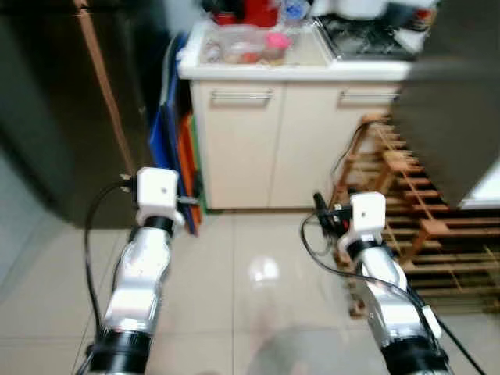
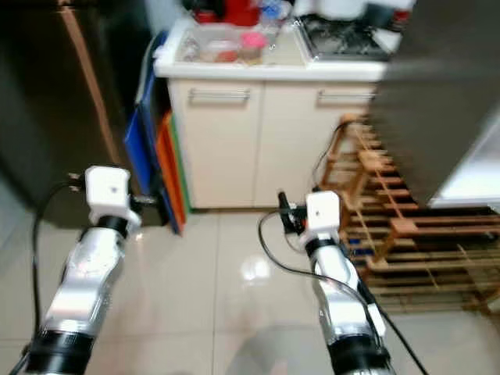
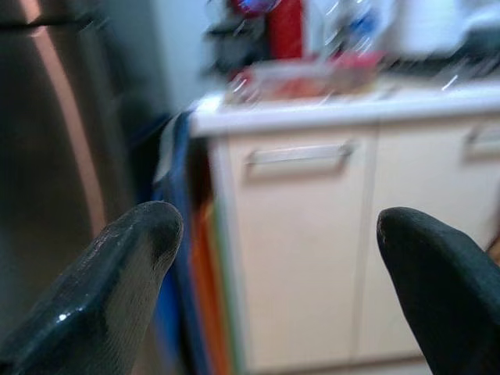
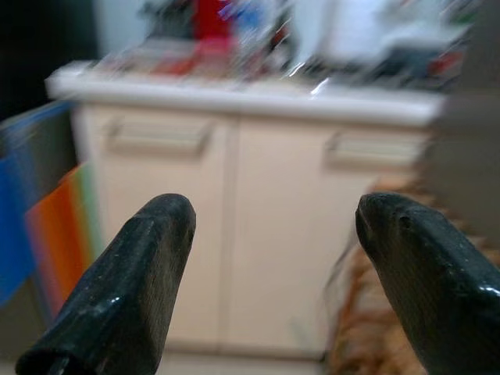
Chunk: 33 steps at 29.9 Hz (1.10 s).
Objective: Restocking fridge
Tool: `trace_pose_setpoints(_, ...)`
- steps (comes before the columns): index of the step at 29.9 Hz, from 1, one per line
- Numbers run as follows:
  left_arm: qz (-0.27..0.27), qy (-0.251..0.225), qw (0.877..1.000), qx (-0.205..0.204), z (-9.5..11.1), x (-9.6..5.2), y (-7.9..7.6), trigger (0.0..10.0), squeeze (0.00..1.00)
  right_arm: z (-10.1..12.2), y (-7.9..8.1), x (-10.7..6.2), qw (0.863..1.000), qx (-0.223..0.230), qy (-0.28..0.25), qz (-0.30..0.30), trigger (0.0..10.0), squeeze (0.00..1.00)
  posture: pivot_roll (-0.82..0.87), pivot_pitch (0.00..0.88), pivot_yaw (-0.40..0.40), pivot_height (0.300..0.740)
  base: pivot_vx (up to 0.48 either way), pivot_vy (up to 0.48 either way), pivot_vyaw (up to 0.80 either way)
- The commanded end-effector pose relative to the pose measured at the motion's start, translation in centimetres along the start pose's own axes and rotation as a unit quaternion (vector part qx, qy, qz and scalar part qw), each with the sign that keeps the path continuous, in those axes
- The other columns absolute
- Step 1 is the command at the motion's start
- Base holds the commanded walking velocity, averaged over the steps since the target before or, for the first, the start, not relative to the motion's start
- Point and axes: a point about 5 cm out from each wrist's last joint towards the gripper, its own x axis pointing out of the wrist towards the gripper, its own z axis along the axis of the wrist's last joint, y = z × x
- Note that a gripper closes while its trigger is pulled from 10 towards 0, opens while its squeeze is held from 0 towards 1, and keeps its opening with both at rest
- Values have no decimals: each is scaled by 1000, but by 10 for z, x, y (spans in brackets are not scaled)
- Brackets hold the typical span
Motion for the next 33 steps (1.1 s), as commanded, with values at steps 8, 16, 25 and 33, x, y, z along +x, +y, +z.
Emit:
trace_pose_setpoints(8,-32,-52,998,0,28,10,-16,10000,0,11,-4,6,999,8,-27,-28,10000,0,-16,0,31,740,480,0,0)
trace_pose_setpoints(16,-34,-44,998,-7,25,10,-17,10000,0,11,-2,7,999,6,-24,-29,10000,0,-20,0,32,740,480,0,0)
trace_pose_setpoints(25,-39,-59,997,-5,31,10,-18,10000,0,11,0,9,999,0,-25,-26,10000,0,-13,0,31,740,480,0,0)
trace_pose_setpoints(33,-41,-57,998,-1,31,10,-17,10000,0,18,-1,11,998,5,-44,-35,10000,0,-12,0,34,740,480,0,0)
